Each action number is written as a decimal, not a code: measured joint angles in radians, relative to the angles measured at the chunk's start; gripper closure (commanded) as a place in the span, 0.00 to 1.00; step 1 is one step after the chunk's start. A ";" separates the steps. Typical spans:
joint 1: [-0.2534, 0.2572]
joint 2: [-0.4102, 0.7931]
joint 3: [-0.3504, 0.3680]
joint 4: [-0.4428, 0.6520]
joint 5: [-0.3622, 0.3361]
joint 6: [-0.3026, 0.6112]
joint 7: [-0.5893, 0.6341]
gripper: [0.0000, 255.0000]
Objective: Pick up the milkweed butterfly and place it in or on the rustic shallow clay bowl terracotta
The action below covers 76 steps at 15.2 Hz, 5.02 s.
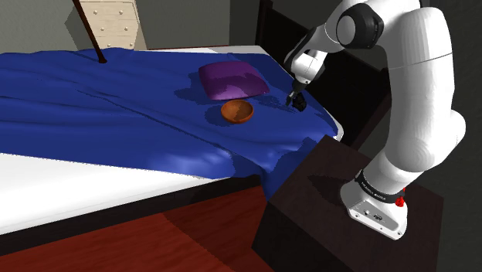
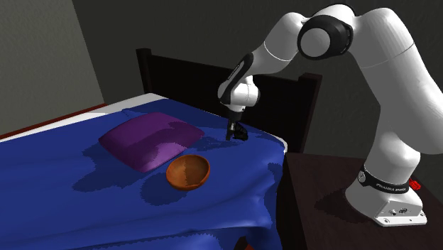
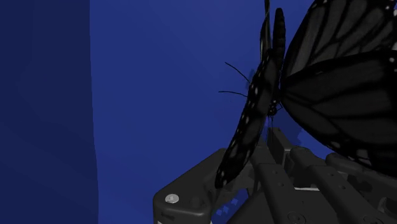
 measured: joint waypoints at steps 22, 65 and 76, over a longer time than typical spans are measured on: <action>0.070 -0.159 -0.094 -0.043 -0.126 -0.102 0.106 1.00; 0.545 -0.128 -0.015 0.101 -0.294 -0.057 0.808 1.00; 0.520 -0.069 0.008 0.122 -0.256 -0.007 0.779 1.00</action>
